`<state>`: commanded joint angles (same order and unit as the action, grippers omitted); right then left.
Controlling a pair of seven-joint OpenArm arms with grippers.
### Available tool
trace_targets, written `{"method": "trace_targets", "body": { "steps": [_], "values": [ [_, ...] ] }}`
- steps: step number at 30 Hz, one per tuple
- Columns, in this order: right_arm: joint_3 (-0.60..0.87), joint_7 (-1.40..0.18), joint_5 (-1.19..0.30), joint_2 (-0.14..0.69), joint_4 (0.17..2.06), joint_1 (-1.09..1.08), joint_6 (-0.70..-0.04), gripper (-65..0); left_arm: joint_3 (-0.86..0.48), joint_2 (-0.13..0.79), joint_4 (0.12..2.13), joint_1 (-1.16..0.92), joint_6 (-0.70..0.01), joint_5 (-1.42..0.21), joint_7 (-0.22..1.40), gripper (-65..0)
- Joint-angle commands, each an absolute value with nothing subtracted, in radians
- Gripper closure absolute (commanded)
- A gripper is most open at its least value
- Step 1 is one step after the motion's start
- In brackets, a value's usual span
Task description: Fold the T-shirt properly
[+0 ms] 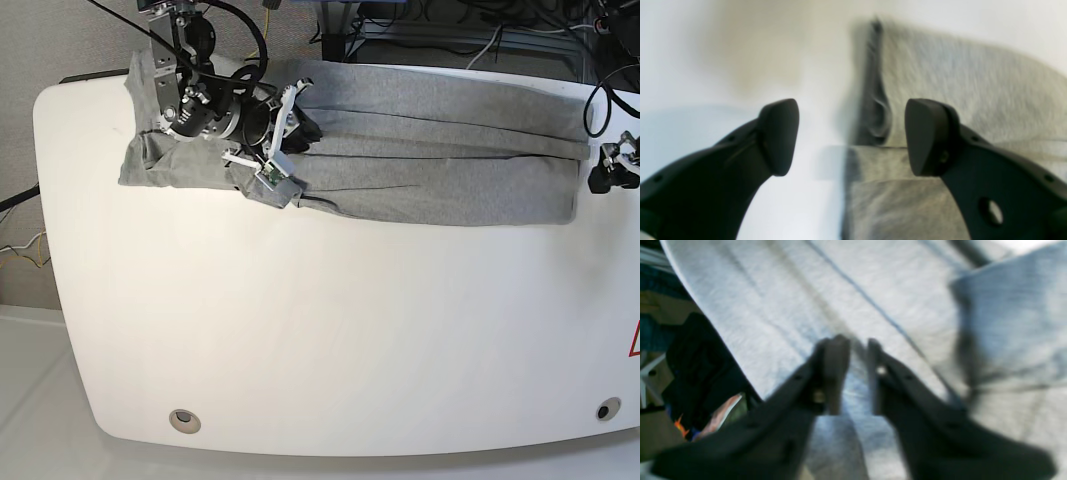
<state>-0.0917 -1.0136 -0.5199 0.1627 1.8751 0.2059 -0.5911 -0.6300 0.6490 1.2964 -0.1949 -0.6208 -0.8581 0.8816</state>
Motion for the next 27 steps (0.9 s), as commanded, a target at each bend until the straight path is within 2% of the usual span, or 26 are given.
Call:
{"method": "trace_targets", "body": {
  "steps": [1,9,13,17,21,23,27],
  "values": [
    [-0.082,-1.016,-0.529,0.163,1.871,0.203,-0.594,-28.1,-0.638,0.661,1.343,-0.223,-0.617,-0.845,0.871,-47.5],
    [-0.060,-0.999,-0.540,0.163,1.881,0.197,-0.593,-28.6,-0.648,0.663,1.441,-0.273,-0.612,-0.831,0.834,-45.2],
    [-0.070,-0.899,-0.514,0.168,1.878,0.202,-0.605,-29.6,-0.662,0.636,1.460,-0.251,-0.629,-0.836,0.861,-43.7],
    [-0.074,-0.840,-0.509,0.170,1.877,0.202,-0.605,-28.7,-0.663,0.610,1.443,-0.234,-0.659,-0.845,0.883,-38.2],
    [-0.059,-0.826,-0.514,0.169,1.880,0.199,-0.606,-25.4,-0.656,0.593,1.424,-0.224,-0.693,-0.854,0.883,-30.0],
    [-0.059,-0.842,-0.521,0.167,1.878,0.195,-0.611,-22.3,-0.644,0.580,1.424,-0.231,-0.698,-0.845,0.868,-23.6],
    [-0.050,-0.860,-0.524,0.164,1.882,0.193,-0.618,-13.3,-0.634,0.581,1.417,-0.230,-0.698,-0.845,0.861,-18.8]
  ]
}}
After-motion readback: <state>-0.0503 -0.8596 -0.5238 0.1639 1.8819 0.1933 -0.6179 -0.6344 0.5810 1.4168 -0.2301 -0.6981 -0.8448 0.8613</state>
